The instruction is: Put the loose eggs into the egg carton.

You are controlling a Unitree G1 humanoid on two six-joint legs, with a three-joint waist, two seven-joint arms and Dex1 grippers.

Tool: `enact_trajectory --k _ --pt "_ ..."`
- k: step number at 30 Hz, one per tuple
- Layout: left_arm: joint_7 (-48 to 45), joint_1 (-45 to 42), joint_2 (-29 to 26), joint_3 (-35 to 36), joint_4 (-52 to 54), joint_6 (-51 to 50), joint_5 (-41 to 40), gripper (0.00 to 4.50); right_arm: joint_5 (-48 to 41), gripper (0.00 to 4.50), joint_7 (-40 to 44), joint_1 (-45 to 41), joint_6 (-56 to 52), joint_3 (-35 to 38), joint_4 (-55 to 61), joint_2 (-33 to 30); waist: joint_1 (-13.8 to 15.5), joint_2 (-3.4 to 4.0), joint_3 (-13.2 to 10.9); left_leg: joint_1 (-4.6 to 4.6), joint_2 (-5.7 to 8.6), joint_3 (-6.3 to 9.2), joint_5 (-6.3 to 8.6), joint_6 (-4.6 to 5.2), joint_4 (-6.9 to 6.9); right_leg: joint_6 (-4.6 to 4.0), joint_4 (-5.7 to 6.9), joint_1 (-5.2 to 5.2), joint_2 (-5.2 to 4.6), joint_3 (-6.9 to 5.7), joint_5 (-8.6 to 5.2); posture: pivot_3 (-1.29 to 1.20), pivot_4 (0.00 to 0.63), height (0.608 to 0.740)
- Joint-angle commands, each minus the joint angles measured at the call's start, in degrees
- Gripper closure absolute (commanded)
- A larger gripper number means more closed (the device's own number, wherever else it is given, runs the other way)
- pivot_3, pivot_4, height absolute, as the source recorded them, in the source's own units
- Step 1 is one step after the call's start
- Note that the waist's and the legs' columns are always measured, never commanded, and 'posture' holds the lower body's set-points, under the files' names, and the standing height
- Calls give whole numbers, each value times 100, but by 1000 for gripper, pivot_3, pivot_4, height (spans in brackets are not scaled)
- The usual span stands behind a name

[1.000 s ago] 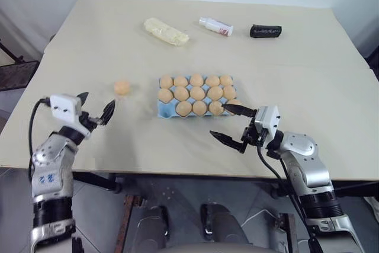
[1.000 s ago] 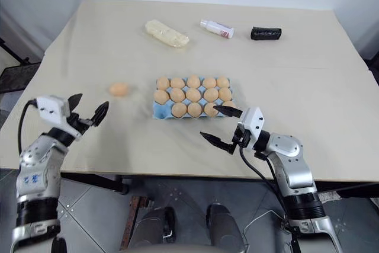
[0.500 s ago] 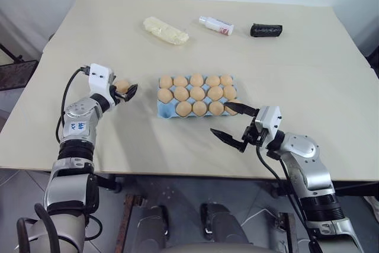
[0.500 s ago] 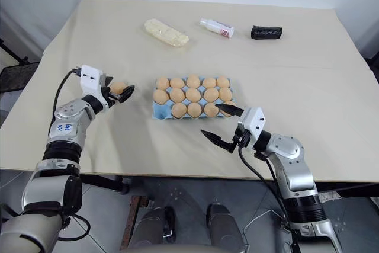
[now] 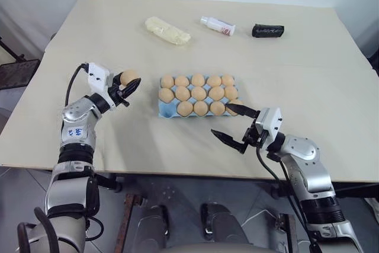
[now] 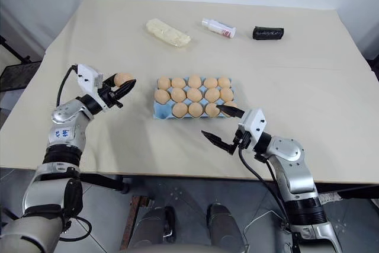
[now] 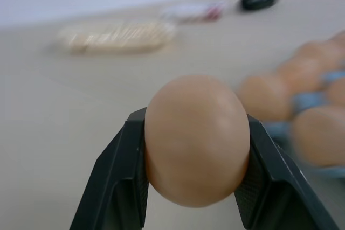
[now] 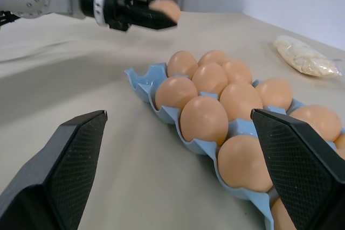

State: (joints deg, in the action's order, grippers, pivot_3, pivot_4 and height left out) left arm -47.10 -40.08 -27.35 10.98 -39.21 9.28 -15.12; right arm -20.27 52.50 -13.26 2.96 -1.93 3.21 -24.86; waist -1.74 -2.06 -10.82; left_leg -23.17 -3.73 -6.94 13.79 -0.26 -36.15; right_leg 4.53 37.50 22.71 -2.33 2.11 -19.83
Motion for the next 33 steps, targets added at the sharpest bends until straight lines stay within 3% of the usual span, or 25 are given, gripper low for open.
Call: enact_trajectory --k 1,6,11,14,19,23,33 --pt "-767 369 21 -346 1088 -58 -246 2716 -24 0 -25 -37 150 78 87 25 0 0 0 1 0 -2 0 0 -1 0 1 -1 0 2 0 0 150 740" --pt "-1046 633 130 -815 1620 -290 -108 2716 -12 0 -35 -84 176 40 47 59 5 0 0 2 2 3 -4 9 -10 0 10 -5 -1 2 0 0 150 740" --pt "-1001 465 317 -1065 1018 -67 175 2716 -12 0 -54 -49 157 36 126 70 0 0 0 5 4 6 -7 13 -11 0 14 -7 -4 3 1 0 150 740" --pt "-952 380 376 -1010 911 -167 109 1979 -14 0 -97 10 144 56 209 58 -4 0 0 5 4 5 -7 13 -9 0 13 -4 -2 3 0 0 150 740" --pt "-912 348 325 -862 931 -74 66 359 -23 0 -178 74 136 117 316 18 -4 0 0 2 3 6 -7 12 -8 0 12 -3 -2 3 0 0 150 740" --pt "-949 615 57 -643 1338 -204 -65 359 -48 0 -179 134 129 153 385 -35 -14 0 0 3 2 7 -7 12 -8 0 14 -3 -2 2 0 0 150 740" --pt "-1001 2638 -1238 353 2633 -506 -369 359 -247 0 185 586 119 571 282 -657 -75 1 0 8 0 21 -3 7 8 -13 2 -12 -16 34 -7 0 150 740"
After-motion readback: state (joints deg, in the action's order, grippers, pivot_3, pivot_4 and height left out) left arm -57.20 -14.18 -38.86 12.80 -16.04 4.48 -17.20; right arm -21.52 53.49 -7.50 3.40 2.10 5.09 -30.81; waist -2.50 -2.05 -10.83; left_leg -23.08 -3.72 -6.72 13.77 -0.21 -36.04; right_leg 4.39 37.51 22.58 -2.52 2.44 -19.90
